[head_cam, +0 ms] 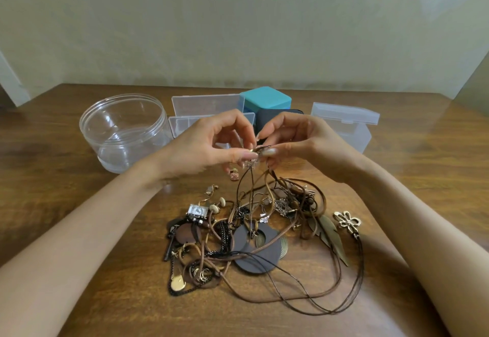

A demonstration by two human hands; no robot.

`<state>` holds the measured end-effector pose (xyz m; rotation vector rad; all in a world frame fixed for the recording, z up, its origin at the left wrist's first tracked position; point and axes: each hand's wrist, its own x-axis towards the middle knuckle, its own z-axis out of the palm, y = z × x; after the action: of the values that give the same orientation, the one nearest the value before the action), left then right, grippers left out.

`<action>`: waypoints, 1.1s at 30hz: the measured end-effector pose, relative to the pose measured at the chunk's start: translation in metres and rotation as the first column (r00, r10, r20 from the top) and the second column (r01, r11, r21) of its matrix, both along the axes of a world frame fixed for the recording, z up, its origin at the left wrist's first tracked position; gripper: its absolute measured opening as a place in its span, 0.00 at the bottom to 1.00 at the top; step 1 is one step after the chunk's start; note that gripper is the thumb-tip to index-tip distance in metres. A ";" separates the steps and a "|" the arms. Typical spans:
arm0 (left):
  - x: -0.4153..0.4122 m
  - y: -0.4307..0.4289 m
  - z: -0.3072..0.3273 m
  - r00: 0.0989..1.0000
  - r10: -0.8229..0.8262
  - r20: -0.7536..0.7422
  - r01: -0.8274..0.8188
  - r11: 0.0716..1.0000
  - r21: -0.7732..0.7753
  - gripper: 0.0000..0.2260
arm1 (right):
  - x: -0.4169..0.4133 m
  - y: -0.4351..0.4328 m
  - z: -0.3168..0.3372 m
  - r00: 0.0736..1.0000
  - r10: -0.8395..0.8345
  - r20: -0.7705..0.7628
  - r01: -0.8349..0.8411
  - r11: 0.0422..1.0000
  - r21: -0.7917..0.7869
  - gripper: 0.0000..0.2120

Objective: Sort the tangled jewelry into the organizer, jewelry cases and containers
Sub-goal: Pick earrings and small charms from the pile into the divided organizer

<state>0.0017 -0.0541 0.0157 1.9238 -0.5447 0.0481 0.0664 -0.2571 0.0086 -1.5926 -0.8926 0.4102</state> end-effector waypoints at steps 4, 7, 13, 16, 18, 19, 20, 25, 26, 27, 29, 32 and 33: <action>0.001 0.002 0.001 0.999 0.005 -0.035 -0.006 0.999 -0.042 0.10 | 0.003 -0.007 0.006 1.000 0.012 -0.018 -0.012 1.000 -0.004 0.08; 0.001 0.002 0.001 0.997 0.015 -0.082 -0.024 0.993 -0.118 0.08 | -0.001 -0.014 0.013 0.994 0.106 -0.019 -0.108 0.987 -0.118 0.08; 0.000 -0.001 0.002 0.992 0.011 -0.127 -0.032 0.986 -0.166 0.07 | -0.007 -0.006 0.012 0.976 -0.073 0.204 0.111 0.977 -0.183 0.08; 0.000 -0.003 0.000 0.992 0.019 -0.122 -0.041 0.982 -0.184 0.07 | -0.010 0.001 0.008 0.970 -0.076 0.229 0.107 0.986 -0.125 0.08; 0.000 -0.005 -0.001 0.993 0.028 -0.111 -0.049 0.980 -0.190 0.06 | -0.012 0.004 0.007 0.970 -0.070 0.232 0.096 0.990 -0.100 0.07; 0.000 -0.006 -0.002 0.994 0.037 -0.105 -0.057 0.979 -0.193 0.06 | -0.014 0.005 0.006 0.969 -0.064 0.237 0.089 0.992 -0.094 0.07; 0.000 -0.006 -0.002 0.994 0.048 -0.100 -0.067 0.978 -0.196 0.06 | -0.014 0.005 0.006 0.969 -0.056 0.242 0.080 0.992 -0.093 0.07; 0.001 -0.008 -0.002 0.992 0.092 -0.083 -0.106 0.976 -0.189 0.07 | -0.015 0.007 0.005 0.978 -0.071 0.199 0.081 0.996 -0.044 0.07; 0.001 -0.008 -0.002 0.991 0.101 -0.083 -0.115 0.976 -0.186 0.07 | -0.014 0.008 0.005 0.978 -0.080 0.193 0.088 0.996 -0.034 0.07; 0.001 -0.008 -0.002 0.990 0.112 -0.083 -0.125 0.975 -0.181 0.08 | -0.014 0.008 0.005 0.978 -0.090 0.190 0.097 0.995 -0.027 0.06; 0.001 -0.008 -0.002 0.987 0.133 -0.090 -0.147 0.974 -0.172 0.09 | -0.014 0.007 0.006 0.975 -0.111 0.194 0.117 0.993 -0.021 0.06; 0.001 -0.010 -0.004 0.975 0.175 -0.140 -0.198 0.965 -0.171 0.11 | -0.014 0.007 0.005 0.965 -0.153 0.211 0.158 0.987 -0.007 0.06; 0.001 -0.011 -0.005 0.967 0.187 -0.174 -0.217 0.961 -0.170 0.12 | -0.014 0.008 0.004 0.958 -0.172 0.228 0.178 0.984 -0.006 0.07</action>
<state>0.0026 -0.0652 0.0112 1.7744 -0.2277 0.0768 0.0525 -0.2493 0.0126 -1.7513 -0.9102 0.1165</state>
